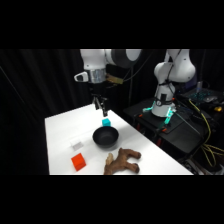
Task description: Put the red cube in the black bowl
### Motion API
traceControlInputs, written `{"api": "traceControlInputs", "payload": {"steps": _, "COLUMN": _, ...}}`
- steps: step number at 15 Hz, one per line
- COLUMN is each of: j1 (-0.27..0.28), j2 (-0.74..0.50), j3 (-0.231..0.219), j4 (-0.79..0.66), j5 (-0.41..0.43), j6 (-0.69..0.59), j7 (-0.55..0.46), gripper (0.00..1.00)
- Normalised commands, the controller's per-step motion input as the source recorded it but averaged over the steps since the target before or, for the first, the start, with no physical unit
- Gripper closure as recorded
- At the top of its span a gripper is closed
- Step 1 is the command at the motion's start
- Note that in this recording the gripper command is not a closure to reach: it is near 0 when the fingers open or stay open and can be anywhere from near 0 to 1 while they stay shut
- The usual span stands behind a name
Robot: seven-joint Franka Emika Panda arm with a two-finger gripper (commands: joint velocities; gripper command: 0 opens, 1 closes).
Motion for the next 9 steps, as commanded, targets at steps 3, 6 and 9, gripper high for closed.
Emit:
{"api": "traceControlInputs", "payload": {"steps": 3, "j1": 0.006, "j2": 0.07, "j3": 0.009, "j4": 0.09, "j5": -0.019, "j6": 0.01, "j7": 0.04, "gripper": 0.00}}
{"api": "traceControlInputs", "payload": {"steps": 6, "j1": 0.027, "j2": 0.31, "j3": 0.031, "j4": 0.37, "j5": 0.013, "j6": 0.04, "j7": 0.03, "gripper": 0.00}}
{"api": "traceControlInputs", "payload": {"steps": 9, "j1": 0.061, "j2": 0.47, "j3": 0.041, "j4": 0.52, "j5": -0.033, "j6": 0.12, "j7": 0.06, "gripper": 0.00}}
